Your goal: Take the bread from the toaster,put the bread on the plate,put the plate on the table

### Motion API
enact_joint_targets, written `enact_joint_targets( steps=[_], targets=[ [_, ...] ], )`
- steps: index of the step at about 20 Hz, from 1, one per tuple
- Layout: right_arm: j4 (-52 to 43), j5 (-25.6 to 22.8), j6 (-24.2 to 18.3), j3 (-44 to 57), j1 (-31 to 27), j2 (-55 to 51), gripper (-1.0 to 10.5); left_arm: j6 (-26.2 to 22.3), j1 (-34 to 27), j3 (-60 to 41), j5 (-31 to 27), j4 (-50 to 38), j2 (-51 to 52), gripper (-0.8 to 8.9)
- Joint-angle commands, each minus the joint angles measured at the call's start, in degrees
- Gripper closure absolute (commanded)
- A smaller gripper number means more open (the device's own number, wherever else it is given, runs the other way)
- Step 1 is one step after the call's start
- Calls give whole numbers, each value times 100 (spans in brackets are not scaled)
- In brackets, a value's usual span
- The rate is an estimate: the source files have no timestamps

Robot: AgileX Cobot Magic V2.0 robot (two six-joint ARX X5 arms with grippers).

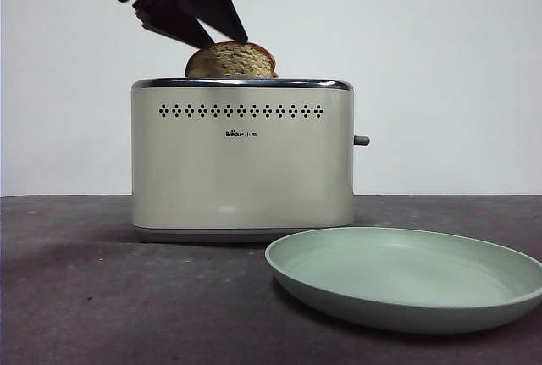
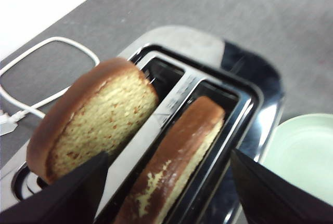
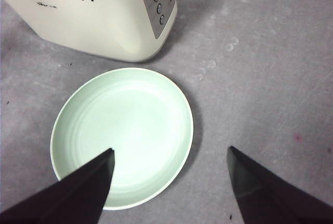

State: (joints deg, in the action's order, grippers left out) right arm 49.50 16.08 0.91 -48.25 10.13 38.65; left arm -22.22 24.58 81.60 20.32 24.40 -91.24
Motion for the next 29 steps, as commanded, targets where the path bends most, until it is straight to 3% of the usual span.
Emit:
enact_joint_targets(
  steps=[1, 6, 11, 13, 22, 29],
  targets=[
    [11, 2, 61, -94, 15, 24, 596, -251, 48, 170, -57, -55, -208, 426],
    [28, 0, 59, -94, 15, 24, 596, -240, 79, 170, -105, -39, -385, 446],
    [24, 0, 57, -94, 15, 24, 596, -216, 101, 173, -109, -35, -383, 744],
    [24, -2, 57, -94, 15, 24, 596, -201, 101, 205, -109, -2, -383, 812],
    [17, -2, 57, -94, 15, 24, 596, -57, 90, 621, -107, 177, -136, 811],
    [-17, -4, 63, -94, 15, 61, 596, 302, 90, 763, -107, 216, 811, 811]
  ],
)
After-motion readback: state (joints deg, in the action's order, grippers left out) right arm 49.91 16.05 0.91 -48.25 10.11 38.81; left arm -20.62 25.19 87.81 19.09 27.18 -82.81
